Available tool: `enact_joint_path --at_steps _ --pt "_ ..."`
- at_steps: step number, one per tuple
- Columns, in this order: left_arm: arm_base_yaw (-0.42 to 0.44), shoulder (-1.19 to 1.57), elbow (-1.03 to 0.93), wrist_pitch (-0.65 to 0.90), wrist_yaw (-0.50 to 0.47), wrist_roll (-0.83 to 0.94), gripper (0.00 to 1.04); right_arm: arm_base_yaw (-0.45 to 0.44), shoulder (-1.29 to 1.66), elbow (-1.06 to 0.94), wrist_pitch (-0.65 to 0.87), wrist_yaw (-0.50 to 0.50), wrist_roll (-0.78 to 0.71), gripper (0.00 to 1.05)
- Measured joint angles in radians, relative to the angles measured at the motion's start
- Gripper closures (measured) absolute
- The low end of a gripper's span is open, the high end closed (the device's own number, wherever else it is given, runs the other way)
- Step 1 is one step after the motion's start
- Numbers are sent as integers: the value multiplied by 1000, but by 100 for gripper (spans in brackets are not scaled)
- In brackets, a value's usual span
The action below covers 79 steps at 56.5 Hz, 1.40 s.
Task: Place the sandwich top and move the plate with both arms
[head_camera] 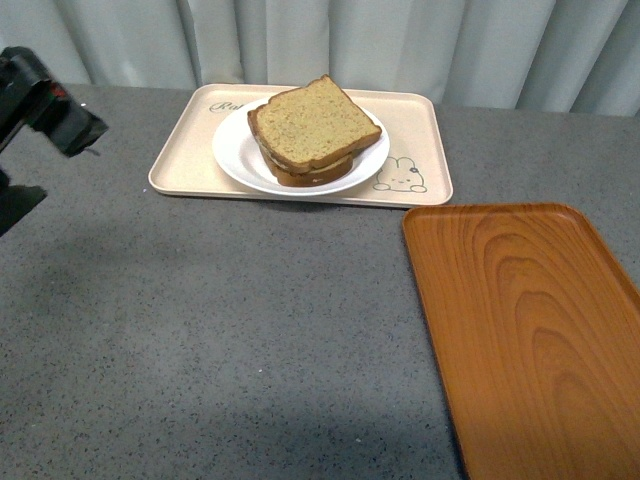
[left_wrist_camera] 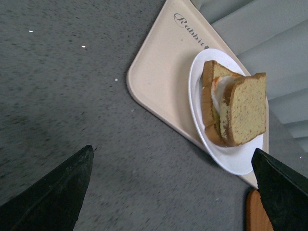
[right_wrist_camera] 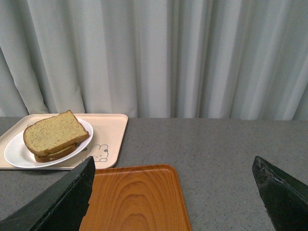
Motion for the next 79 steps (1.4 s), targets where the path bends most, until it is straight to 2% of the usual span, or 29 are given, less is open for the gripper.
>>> enact_joint_path --at_steps 16,19,21,24,27,35,43,47,79 --pt "37 -380 -228 -82 29 158 6 0 0 0 0 0 0 9" --pt "32 -350 -267 88 -41 251 14 0 0 0 0 0 0 9" --pt "31 -319 -307 254 -86 344 21 0 0 0 0 0 0 9" --pt "32 -304 -359 396 -106 450 30 0 0 0 0 0 0 9" --pt "32 -333 -386 458 -107 531 39 0 0 0 0 0 0 9" --pt "31 -494 -445 396 -107 620 68 -1 0 0 0 0 0 9" --pt "31 -602 -478 311 -107 639 89 -1 0 0 0 0 0 9" --pt "31 -708 -480 193 -107 642 101 -1 0 0 0 0 0 9" --pt "31 -1194 -519 -211 -108 653 101 -1 0 0 0 0 0 9"
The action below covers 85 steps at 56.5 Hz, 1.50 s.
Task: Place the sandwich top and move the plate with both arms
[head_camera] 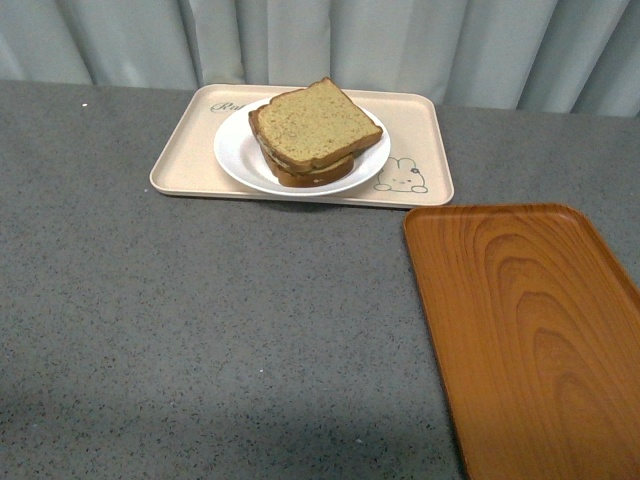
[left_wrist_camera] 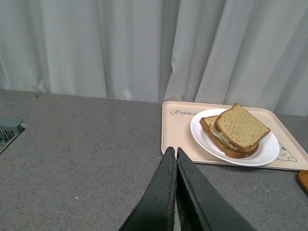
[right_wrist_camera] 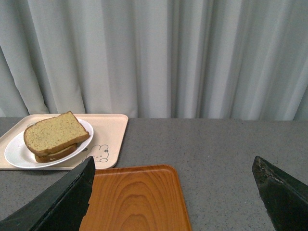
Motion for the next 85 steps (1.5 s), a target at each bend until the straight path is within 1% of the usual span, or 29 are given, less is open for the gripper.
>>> enact_joint_path --at_steps 30,61,63,65,68,77,78,80,84,85 --pt "0 -269 0 -254 0 0 101 0 0 0 0 0 0 9" --pt "0 -436 0 -421 0 0 101 0 0 0 0 0 0 9" --pt "0 -461 0 -447 0 0 101 0 0 0 0 0 0 9" --pt "0 -516 0 -528 0 0 101 0 0 0 0 0 0 9" --pt "0 -575 0 -586 0 0 101 0 0 0 0 0 0 9" --pt "0 -605 0 -597 0 0 101 0 0 0 0 0 0 9" --pt "0 -605 0 -597 0 0 100 0 0 0 0 0 0 9" --pt "0 -605 0 -597 0 0 96 0 0 0 0 0 0 9" --pt "0 -606 0 -597 0 0 83 0 0 0 0 0 0 9" --pt "0 -606 0 -597 0 0 82 0 0 0 0 0 0 9"
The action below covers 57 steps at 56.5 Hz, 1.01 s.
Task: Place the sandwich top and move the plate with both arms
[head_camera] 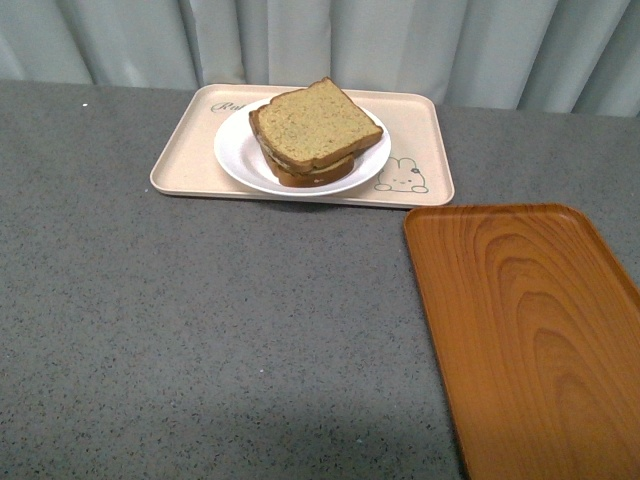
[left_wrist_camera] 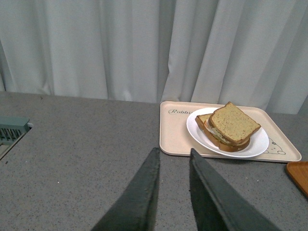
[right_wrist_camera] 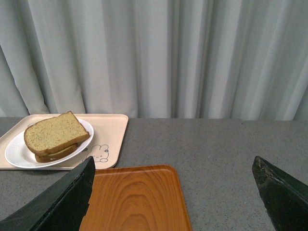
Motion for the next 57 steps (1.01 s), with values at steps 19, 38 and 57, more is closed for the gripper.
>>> enact_joint_path --at_steps 19,38,57 --pt "0 0 0 -1 0 0 24 0 0 0 0 0 0 9" --pt "0 0 0 -1 0 2 6 0 0 0 0 0 0 9" --pt "0 0 0 -1 0 2 6 0 0 0 0 0 0 9"
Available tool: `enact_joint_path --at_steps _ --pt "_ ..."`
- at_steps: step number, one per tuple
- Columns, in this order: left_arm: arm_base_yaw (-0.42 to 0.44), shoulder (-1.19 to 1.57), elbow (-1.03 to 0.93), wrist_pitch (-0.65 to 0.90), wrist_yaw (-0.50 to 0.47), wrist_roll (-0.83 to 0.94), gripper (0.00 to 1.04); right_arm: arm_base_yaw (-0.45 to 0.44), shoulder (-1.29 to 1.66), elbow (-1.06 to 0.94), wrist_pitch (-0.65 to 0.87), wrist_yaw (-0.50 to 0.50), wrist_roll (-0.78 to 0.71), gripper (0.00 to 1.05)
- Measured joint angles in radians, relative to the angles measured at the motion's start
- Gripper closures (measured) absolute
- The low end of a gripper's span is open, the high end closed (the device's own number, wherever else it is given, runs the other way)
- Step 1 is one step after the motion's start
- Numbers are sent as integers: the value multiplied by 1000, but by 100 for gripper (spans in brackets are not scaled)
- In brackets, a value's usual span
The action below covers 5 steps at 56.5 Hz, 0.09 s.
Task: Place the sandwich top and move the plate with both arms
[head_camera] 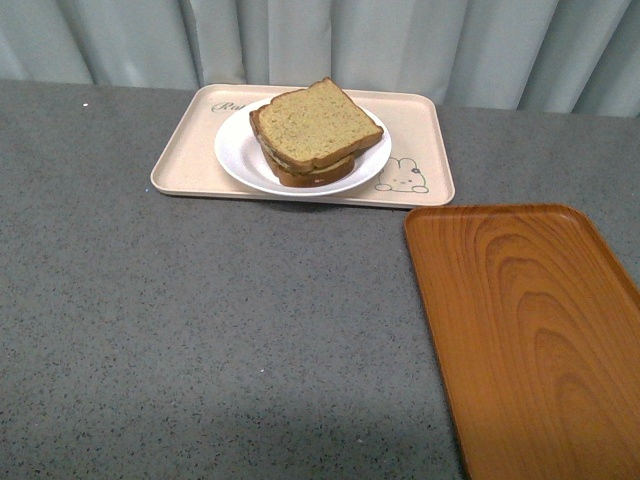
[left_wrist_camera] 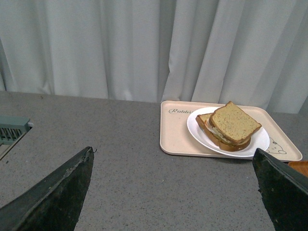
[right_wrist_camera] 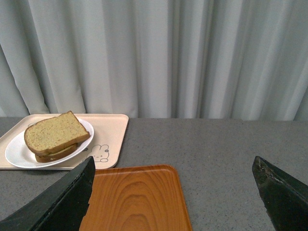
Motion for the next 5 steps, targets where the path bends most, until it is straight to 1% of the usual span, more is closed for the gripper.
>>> enact_joint_path --at_steps 5 --pt "0 0 0 0 0 0 6 0 0 0 0 0 0 9"
